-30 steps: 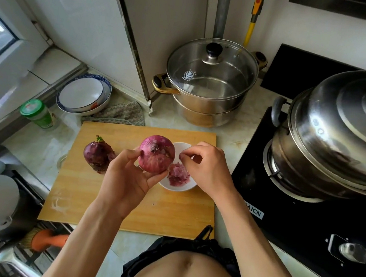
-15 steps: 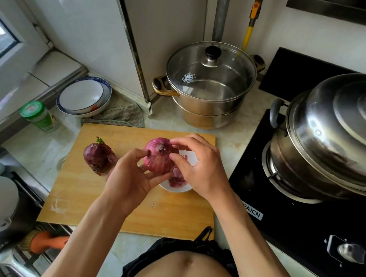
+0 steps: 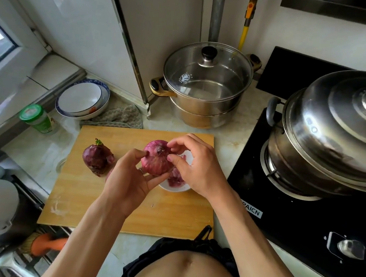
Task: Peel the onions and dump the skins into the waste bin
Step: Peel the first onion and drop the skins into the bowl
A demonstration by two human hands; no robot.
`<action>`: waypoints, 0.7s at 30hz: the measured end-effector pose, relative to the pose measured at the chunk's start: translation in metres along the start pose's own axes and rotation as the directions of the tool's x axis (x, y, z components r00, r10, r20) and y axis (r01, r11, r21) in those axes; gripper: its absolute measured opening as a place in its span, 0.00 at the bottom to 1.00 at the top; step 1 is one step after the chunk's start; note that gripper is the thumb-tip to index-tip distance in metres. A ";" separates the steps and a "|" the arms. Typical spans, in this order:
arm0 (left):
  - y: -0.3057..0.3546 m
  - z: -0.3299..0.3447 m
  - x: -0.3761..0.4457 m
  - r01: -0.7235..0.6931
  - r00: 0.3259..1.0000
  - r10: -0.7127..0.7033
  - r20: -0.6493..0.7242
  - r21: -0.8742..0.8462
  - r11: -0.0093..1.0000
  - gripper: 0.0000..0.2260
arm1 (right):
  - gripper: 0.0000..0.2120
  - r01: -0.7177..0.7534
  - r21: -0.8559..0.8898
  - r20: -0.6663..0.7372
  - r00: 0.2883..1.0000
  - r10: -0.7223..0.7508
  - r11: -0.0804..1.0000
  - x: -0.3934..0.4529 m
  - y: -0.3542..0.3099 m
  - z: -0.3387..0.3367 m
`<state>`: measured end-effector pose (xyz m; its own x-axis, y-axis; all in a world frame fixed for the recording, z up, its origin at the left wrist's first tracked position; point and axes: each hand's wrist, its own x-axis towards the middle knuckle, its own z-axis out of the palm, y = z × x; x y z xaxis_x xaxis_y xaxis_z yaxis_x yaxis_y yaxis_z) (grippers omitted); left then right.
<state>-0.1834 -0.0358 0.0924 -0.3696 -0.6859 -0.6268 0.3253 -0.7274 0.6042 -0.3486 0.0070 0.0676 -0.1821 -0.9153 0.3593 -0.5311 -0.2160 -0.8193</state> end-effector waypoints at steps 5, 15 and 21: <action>0.000 0.001 0.000 0.001 1.000 -0.001 -0.002 -0.018 1.000 0.13 | 0.06 -0.004 0.001 -0.002 1.000 0.004 1.000 -0.001 -0.001 0.001; 0.000 0.004 0.003 0.051 0.998 -0.049 0.028 -0.066 0.997 0.28 | 0.05 0.000 0.059 -0.118 0.993 0.007 0.998 -0.002 0.006 -0.002; -0.003 0.003 0.005 0.099 0.995 -0.098 0.024 -0.070 0.993 0.30 | 0.01 -0.012 0.083 -0.083 0.996 0.019 0.996 -0.001 0.008 -0.002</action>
<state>-0.1889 -0.0371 0.0885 -0.4203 -0.6107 -0.6711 0.3469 -0.7916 0.5030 -0.3545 0.0067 0.0613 -0.2604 -0.8879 0.3793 -0.4584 -0.2321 -0.8579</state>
